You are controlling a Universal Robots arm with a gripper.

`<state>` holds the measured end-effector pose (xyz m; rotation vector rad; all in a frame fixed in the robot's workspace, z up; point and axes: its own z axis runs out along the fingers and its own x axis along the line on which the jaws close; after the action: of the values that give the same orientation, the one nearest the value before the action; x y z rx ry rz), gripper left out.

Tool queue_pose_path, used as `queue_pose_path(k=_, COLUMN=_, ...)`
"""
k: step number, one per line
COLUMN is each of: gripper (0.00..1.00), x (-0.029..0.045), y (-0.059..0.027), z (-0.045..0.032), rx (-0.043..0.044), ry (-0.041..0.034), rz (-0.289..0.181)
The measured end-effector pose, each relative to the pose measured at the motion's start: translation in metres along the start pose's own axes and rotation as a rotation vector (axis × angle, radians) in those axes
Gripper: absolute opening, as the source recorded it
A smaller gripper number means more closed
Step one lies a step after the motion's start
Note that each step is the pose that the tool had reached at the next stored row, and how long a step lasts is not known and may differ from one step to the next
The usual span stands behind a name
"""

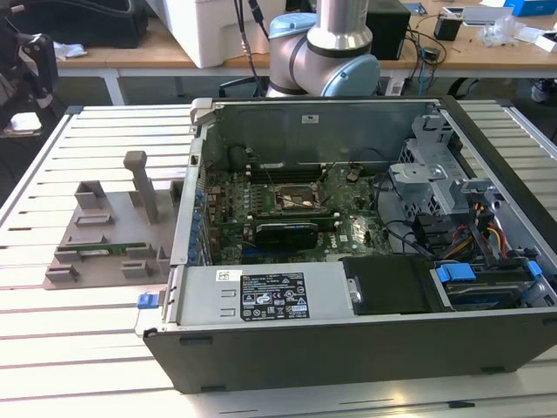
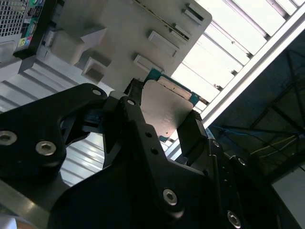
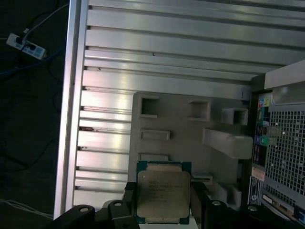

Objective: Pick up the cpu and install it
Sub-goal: 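Pick up the cpu and move it towards the insertion slot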

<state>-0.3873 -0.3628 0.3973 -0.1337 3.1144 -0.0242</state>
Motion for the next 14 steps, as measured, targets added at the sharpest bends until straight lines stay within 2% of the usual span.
queue_pose_path(k=14, gripper=0.54, x=-0.0006, y=-0.0004, z=-0.0267, rx=0.0000, ry=-0.0001, rz=0.000)
